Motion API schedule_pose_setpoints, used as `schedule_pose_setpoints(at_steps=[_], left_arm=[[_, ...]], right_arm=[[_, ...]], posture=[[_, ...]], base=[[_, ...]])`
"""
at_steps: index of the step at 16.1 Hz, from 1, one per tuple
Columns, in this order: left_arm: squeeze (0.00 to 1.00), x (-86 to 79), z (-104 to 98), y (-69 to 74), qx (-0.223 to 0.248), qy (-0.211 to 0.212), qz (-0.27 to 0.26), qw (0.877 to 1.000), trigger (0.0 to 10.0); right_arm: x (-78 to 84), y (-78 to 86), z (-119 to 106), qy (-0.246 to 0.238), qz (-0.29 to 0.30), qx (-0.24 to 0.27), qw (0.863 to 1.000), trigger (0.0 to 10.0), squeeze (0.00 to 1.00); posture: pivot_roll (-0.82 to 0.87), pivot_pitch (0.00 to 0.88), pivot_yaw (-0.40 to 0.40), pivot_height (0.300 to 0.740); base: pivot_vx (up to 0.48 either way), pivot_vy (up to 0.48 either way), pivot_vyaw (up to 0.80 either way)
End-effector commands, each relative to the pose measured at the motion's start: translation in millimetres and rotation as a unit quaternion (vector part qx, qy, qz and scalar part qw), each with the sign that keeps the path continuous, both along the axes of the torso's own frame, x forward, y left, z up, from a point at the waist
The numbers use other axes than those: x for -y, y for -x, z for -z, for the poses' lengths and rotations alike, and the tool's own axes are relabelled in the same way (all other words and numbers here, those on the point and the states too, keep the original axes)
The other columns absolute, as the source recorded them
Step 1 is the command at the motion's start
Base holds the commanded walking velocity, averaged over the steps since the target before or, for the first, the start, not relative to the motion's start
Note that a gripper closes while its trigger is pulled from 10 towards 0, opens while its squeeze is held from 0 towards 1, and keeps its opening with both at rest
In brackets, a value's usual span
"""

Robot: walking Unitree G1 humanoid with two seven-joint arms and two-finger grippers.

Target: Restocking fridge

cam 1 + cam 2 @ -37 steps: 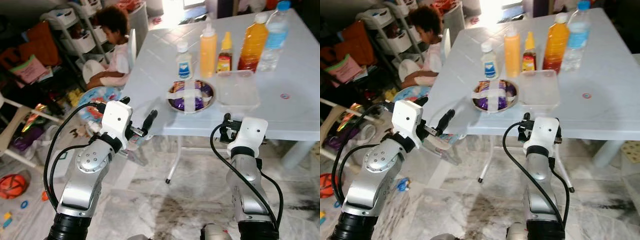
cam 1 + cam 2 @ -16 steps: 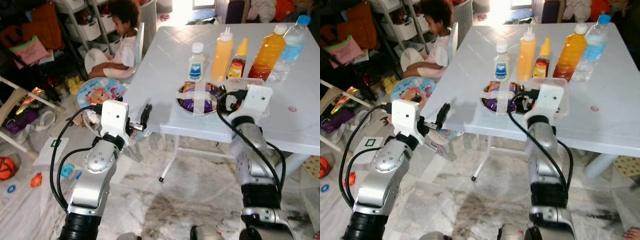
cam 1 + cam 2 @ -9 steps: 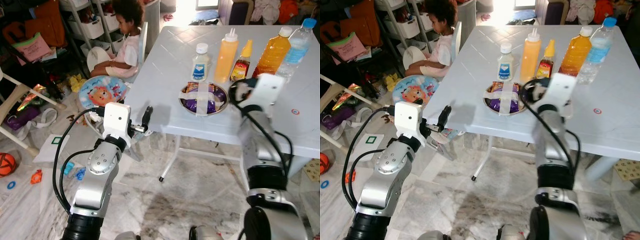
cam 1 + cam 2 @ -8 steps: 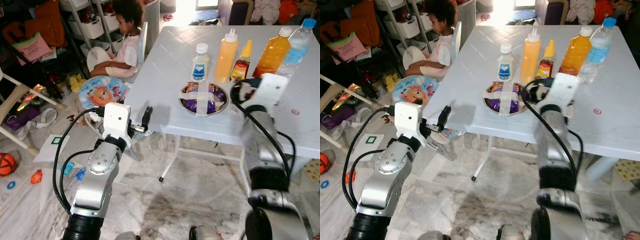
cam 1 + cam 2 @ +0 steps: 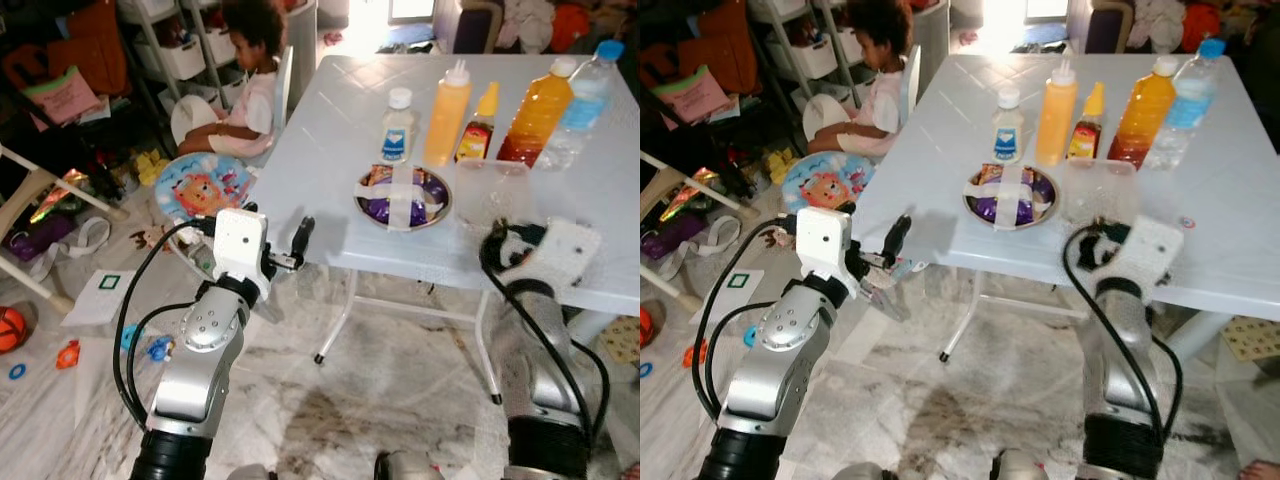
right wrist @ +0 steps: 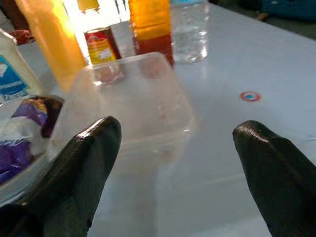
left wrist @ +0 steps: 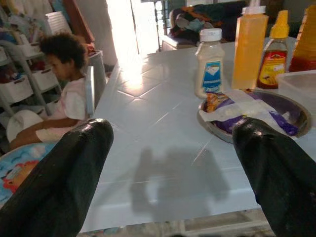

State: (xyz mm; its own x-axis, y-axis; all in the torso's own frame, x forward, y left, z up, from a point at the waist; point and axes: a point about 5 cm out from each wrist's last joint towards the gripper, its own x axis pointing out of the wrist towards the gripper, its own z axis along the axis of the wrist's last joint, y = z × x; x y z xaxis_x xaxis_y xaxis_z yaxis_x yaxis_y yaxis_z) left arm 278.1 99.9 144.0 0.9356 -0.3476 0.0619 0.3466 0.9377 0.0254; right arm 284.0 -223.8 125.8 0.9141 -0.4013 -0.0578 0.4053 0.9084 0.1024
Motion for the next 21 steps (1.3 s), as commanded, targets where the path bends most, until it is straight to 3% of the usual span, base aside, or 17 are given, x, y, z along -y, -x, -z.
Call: schedule_pose_setpoints(at_steps=[1,7,10,14,21], left_arm=[[0.00,-4.2,0,-2.1,-0.001,-0.003,-0.004,1.000,10.0],[0.00,-0.8,-2,-0.2,0.006,-0.004,0.013,1.000,10.0],[0.00,0.6,-3,1.3,0.008,0.006,0.027,1.000,10.0],[0.00,2.3,-2,1.4,0.007,0.011,0.029,0.999,10.0],[0.00,0.4,-2,-1.7,0.010,0.006,0.005,1.000,10.0]], right_arm=[[0.2,-0.1,-7,0.002,-0.004,0.013,1.000,10.0,0.00],[20.0,4.1,-13,0.009,0.012,0.022,1.000,10.0,0.00],[14.0,8.1,-9,0.006,0.005,0.015,1.000,10.0,0.00],[7.6,9.8,-7,0.018,-0.013,0.013,1.000,10.0,0.00],[-1.8,10.5,-12,0.056,-0.046,0.021,0.997,10.0,0.00]], posture=[[-0.04,0.000,0.064,0.740],[-0.04,0.000,0.080,0.740],[-0.04,0.000,0.073,0.740],[-0.04,0.000,0.065,0.740],[-0.05,0.000,0.060,0.740]], base=[[0.000,0.000,0.00],[0.000,0.000,0.00],[0.086,0.000,0.00],[0.262,0.000,-0.69],[0.155,0.000,0.00]])
